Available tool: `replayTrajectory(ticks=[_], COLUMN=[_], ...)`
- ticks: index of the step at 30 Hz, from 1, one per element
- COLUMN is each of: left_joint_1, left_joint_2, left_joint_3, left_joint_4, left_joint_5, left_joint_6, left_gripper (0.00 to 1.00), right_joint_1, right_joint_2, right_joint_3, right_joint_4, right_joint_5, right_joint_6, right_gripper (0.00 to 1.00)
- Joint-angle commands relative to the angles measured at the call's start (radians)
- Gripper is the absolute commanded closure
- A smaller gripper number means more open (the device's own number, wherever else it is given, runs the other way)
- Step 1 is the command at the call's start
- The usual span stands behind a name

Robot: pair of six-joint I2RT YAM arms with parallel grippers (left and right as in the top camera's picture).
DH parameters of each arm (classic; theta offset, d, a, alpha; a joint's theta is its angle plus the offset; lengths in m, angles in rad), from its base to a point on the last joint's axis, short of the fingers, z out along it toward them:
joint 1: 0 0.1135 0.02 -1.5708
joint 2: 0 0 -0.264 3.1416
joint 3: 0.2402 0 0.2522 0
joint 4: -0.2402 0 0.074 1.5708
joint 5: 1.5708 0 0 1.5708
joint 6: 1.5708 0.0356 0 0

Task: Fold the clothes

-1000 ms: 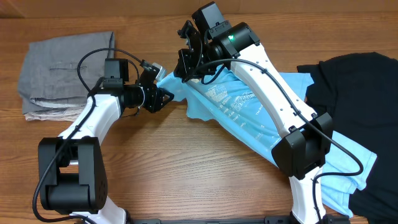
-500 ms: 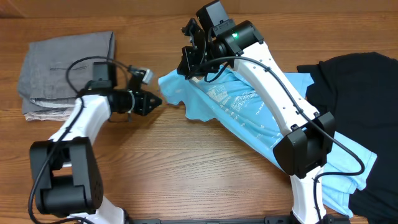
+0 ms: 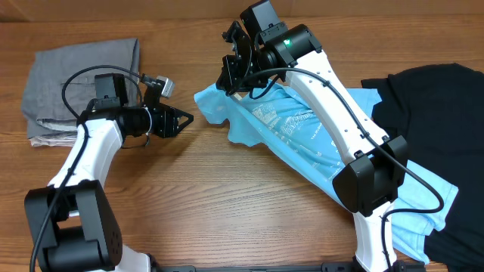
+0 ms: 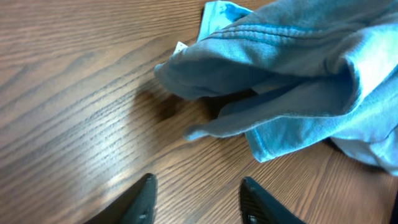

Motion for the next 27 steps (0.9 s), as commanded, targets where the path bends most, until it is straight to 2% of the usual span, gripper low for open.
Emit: replayTrajectory(ticks=[1, 11, 23, 27], left_joint_1=[-0.009, -0.010, -0.077, -0.115], left_joint_2=[0.064, 0.243, 0.261, 0.261], left_joint_3=[0.009, 0.008, 0.008, 0.008], left_joint_4=[0.026, 0.162, 0.288, 0.342], left_joint_5=[0.112, 0.407, 0.408, 0.355], left_joint_6=[0.091, 0.224, 0.247, 0.214], left_gripper=[0.45, 0.31, 0.29, 0.32], right_joint_1=[0.002, 0.002, 0.002, 0.002], right_joint_2=[-0.008, -0.008, -0.008, -0.008], right_joint_3=[0.028, 0.028, 0.028, 0.028], right_joint_4=[0.001, 0.000, 0.004, 0.004], right_joint_5=[-0.017, -0.018, -0.020, -0.020], right_joint_6=[-0.002, -0.002, -0.002, -0.002], right_gripper=[0.95, 0.95, 0.94, 0.94])
